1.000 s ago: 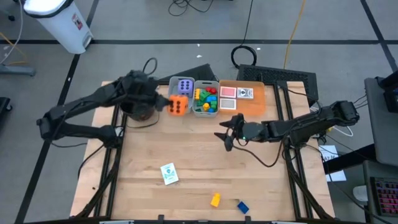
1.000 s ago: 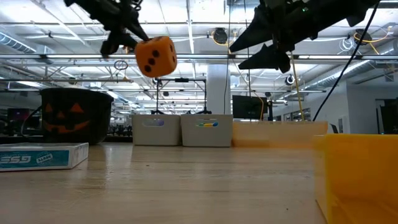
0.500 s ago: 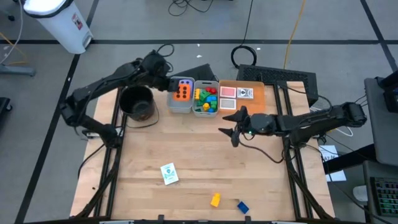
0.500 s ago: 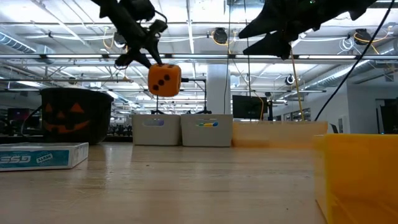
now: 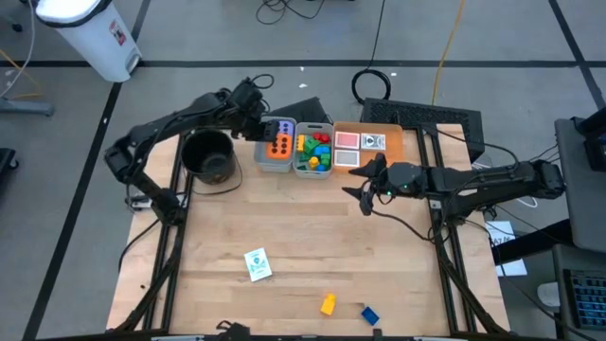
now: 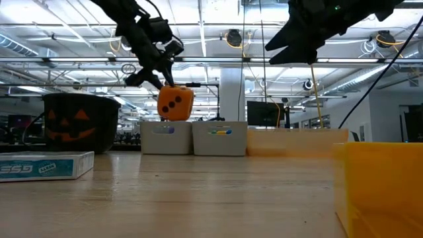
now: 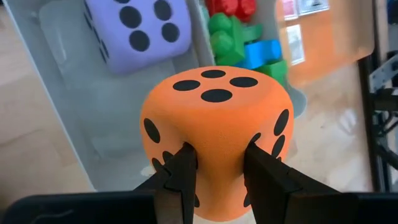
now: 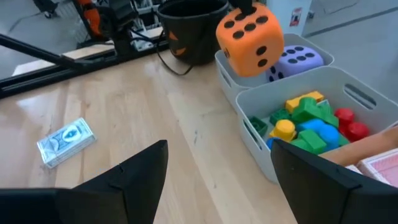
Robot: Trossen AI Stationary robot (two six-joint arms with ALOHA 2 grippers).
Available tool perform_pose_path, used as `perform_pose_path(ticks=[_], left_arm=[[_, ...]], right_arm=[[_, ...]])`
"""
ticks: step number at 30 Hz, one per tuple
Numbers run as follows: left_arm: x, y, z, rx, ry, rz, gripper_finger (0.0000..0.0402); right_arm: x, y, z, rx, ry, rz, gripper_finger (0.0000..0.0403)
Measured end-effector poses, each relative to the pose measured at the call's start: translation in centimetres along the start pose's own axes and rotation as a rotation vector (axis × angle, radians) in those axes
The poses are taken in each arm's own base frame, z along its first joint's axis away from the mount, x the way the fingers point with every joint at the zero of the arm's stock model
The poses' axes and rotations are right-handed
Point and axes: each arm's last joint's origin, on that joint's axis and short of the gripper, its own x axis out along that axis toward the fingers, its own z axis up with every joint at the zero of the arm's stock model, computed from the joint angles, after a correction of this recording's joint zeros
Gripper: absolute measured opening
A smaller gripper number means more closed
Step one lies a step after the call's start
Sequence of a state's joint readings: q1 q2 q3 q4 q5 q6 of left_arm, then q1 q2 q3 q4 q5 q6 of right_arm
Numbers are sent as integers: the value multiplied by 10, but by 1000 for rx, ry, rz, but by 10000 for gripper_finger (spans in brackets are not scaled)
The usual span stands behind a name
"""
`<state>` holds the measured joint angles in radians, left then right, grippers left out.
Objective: Pick & Place Toys
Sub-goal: Put the orange dice into the left gray bin
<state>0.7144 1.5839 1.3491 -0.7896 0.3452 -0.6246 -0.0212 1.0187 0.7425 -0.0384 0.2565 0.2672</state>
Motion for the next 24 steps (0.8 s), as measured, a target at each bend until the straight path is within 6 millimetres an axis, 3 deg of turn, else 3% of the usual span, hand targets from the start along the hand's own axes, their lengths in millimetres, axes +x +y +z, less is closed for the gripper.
perform_pose_path(ticks=[24], left_arm=[[45,19,14,-12,105,3,108]], right_arm=[[0,-1,1,-23,-3,-5,274]])
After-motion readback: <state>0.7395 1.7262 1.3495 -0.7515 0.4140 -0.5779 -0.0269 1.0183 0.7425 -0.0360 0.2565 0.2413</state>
